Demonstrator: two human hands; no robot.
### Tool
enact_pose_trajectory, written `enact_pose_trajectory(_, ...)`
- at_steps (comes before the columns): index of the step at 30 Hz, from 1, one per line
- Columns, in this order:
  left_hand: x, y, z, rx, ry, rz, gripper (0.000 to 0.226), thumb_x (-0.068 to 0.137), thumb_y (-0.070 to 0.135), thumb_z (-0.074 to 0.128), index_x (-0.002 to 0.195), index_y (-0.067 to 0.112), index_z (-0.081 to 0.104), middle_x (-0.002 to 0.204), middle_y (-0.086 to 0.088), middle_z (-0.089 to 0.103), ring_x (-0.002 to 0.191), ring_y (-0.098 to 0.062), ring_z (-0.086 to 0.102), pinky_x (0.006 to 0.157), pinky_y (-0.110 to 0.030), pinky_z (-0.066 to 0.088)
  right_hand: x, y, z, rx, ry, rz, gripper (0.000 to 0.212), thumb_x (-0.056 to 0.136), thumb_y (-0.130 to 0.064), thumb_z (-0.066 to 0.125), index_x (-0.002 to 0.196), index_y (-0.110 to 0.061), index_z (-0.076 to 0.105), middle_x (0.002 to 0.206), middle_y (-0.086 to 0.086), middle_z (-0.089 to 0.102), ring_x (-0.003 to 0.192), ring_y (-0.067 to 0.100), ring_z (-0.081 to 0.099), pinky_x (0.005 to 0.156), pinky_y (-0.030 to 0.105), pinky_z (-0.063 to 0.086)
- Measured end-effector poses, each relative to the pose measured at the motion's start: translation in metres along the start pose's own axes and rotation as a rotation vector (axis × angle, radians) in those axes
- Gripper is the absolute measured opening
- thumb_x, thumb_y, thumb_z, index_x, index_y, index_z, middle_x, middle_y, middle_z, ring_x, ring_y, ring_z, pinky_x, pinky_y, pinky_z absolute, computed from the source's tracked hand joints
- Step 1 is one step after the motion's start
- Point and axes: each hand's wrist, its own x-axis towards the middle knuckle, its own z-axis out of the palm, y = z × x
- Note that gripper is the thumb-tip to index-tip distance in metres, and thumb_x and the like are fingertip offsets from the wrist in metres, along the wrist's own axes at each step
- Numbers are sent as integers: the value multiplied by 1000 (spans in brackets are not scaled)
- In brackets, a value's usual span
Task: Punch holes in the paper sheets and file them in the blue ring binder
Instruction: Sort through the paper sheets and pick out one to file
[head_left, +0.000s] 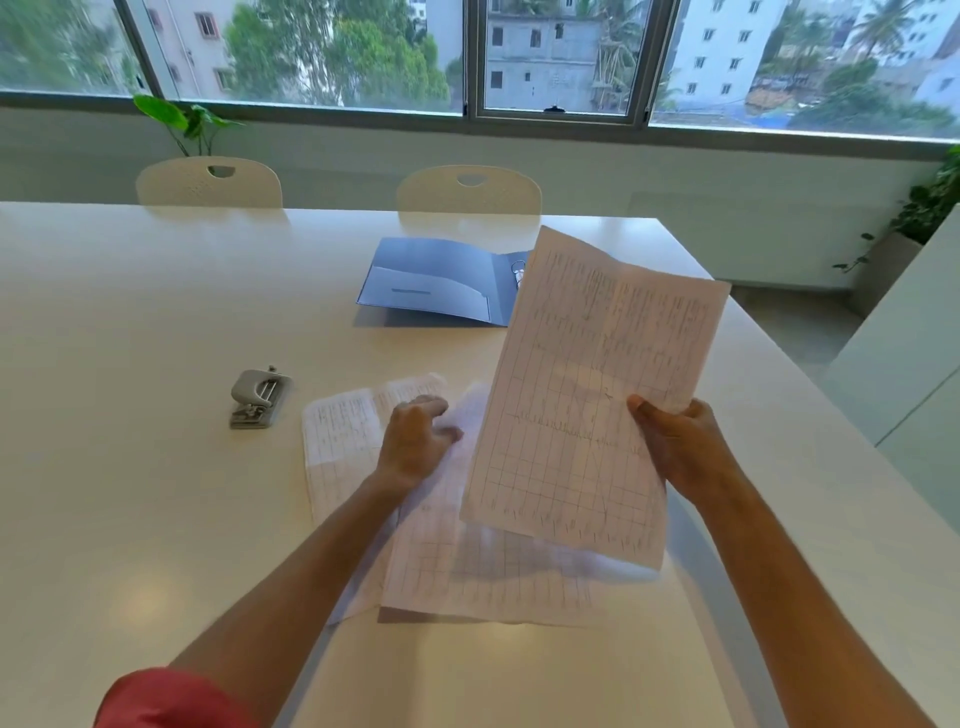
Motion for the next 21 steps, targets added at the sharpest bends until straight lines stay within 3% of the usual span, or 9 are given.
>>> enact_pose_trajectory(1, -2, 8, -5, -116, 26, -81, 22, 80, 20, 74, 92, 2, 70, 90, -9, 69, 79, -24, 65, 70, -36, 56, 1, 0, -2, 24, -8, 13, 64, 54, -45, 88, 100, -9, 64, 98, 12, 73, 92, 35, 71, 67, 42, 59)
enact_pose_trajectory(3, -2, 22, -16, -352, 30, -243, 23, 83, 21, 71, 99, 4, 68, 88, -5, 67, 71, -16, 64, 58, -21, 51, 4, 0, -4, 93, -43, 40, 55, 61, -37, 86, 104, -10, 63, 102, 12, 72, 95, 36, 70, 71, 48, 58)
enact_pose_trajectory(5, -1, 29, -26, -625, -23, -326, 26, 85, 22, 68, 107, 8, 65, 97, -7, 68, 79, -17, 68, 61, -22, 53, 5, 0, -3, 152, -78, 62, 33, 75, -23, 72, 104, -12, 62, 100, 10, 72, 91, 34, 71, 70, 50, 58)
enact_pose_trajectory(7, 1, 34, -37, -840, -95, -345, 30, 88, 22, 65, 115, 9, 62, 108, -10, 68, 95, -25, 68, 69, -28, 56, 6, 1, 0, 155, -95, 80, 28, 77, -19, 68, 104, -13, 61, 99, 10, 72, 90, 33, 71, 68, 49, 58)
enact_pose_trajectory(10, 4, 41, -45, -1045, -221, -324, 33, 92, 17, 58, 123, 6, 57, 113, -11, 67, 101, -24, 67, 71, -28, 57, 6, 3, 7, 118, -122, 87, 59, 58, -34, 88, 105, -11, 62, 104, 14, 71, 96, 37, 70, 72, 53, 58)
enact_pose_trajectory(12, 5, 49, -50, -1109, -290, -296, 28, 94, 16, 53, 119, 5, 57, 108, -12, 67, 96, -26, 67, 71, -32, 58, 7, 4, 11, 72, -118, 75, 75, 45, -42, 93, 105, -9, 63, 108, 16, 70, 100, 39, 68, 76, 54, 57)
enact_pose_trajectory(17, 7, 56, -54, -1152, -354, -258, 19, 98, 22, 46, 106, 11, 59, 92, -7, 68, 80, -24, 69, 69, -38, 60, 9, 1, 12, 101, -155, 61, 73, 50, -34, 92, 110, -4, 63, 112, 18, 69, 103, 40, 67, 75, 47, 58)
enact_pose_trajectory(21, 11, 60, -52, -1151, -377, -274, 46, 90, 43, 47, 117, 8, 59, 99, -12, 68, 87, -29, 69, 70, -40, 59, 5, 1, 14, 32, -171, 19, 72, 49, -39, 92, 106, -6, 64, 103, 17, 71, 97, 39, 69, 71, 42, 59)
